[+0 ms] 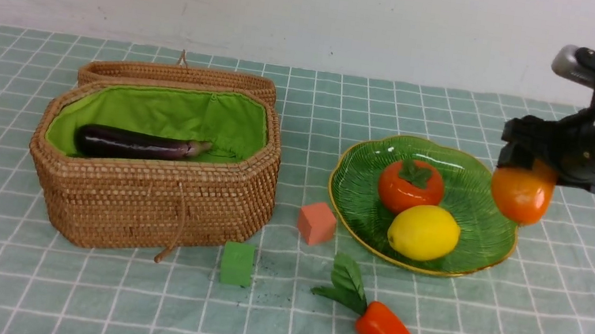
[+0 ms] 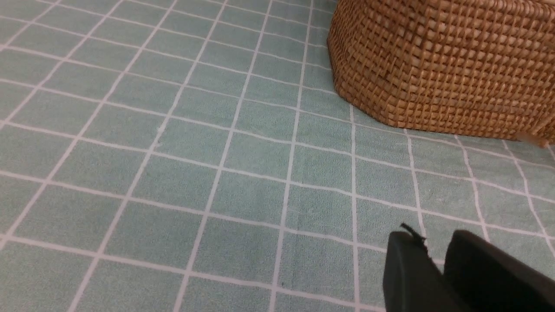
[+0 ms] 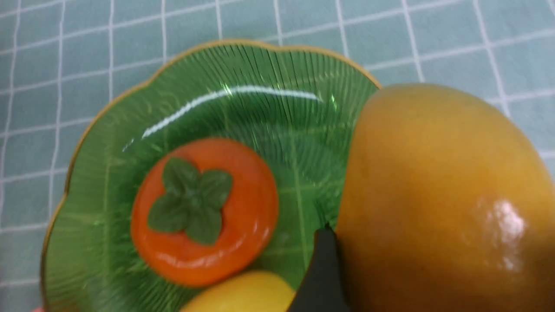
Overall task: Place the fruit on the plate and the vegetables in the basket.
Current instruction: Use the right arm to grab a mango and put it into the right plate
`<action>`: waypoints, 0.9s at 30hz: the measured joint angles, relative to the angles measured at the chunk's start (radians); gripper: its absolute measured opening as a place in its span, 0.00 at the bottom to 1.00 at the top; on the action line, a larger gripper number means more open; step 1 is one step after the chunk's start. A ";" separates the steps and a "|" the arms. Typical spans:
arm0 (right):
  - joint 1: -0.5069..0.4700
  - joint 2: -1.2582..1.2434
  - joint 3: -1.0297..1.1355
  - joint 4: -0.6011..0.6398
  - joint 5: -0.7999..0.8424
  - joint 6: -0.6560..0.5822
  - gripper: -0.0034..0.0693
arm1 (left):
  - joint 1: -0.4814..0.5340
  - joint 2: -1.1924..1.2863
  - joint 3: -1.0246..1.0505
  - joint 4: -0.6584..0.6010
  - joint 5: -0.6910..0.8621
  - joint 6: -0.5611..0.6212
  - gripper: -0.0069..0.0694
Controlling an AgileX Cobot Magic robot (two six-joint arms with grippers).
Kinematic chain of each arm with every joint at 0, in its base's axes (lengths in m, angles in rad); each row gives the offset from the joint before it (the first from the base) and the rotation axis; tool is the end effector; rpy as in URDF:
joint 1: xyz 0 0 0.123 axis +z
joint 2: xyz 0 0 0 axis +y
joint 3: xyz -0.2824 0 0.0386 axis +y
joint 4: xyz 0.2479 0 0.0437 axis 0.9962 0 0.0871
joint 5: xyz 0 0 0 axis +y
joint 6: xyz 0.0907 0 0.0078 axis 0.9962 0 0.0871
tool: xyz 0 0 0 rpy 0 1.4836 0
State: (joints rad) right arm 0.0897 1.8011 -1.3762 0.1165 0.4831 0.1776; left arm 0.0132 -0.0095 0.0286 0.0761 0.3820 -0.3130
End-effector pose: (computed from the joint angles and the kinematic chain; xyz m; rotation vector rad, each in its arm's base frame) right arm 0.4059 0.0415 0.2603 0.2036 2.3920 0.2385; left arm 0.0524 0.0033 0.1697 -0.2596 1.8677 -0.1303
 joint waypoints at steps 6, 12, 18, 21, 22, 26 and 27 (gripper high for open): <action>0.000 0.093 -0.004 0.032 -0.034 -0.087 0.82 | 0.000 0.000 0.000 0.000 0.000 0.000 0.27; 0.000 0.097 -0.005 0.044 -0.026 -0.097 0.83 | 0.000 0.000 0.000 0.000 0.000 0.000 0.28; 0.000 0.097 -0.005 0.045 0.015 -0.097 0.86 | 0.000 0.000 0.000 0.000 0.000 0.000 0.28; 0.000 0.094 -0.005 0.052 0.035 -0.097 0.86 | 0.000 0.000 0.000 0.000 0.000 0.000 0.28; 0.000 0.092 -0.005 0.052 0.037 -0.097 0.86 | 0.000 0.000 0.000 0.000 0.000 0.000 0.28; 0.000 0.079 -0.005 0.053 0.055 -0.097 0.86 | 0.000 0.000 0.000 0.000 0.000 0.000 0.28; 0.000 0.064 -0.005 0.053 0.057 -0.097 0.86 | 0.000 0.000 0.000 0.000 0.000 0.000 0.28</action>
State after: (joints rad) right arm 0.0897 1.8653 -1.3817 0.1695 0.5401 0.0808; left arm 0.0132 -0.0095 0.0286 0.0761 0.3820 -0.3130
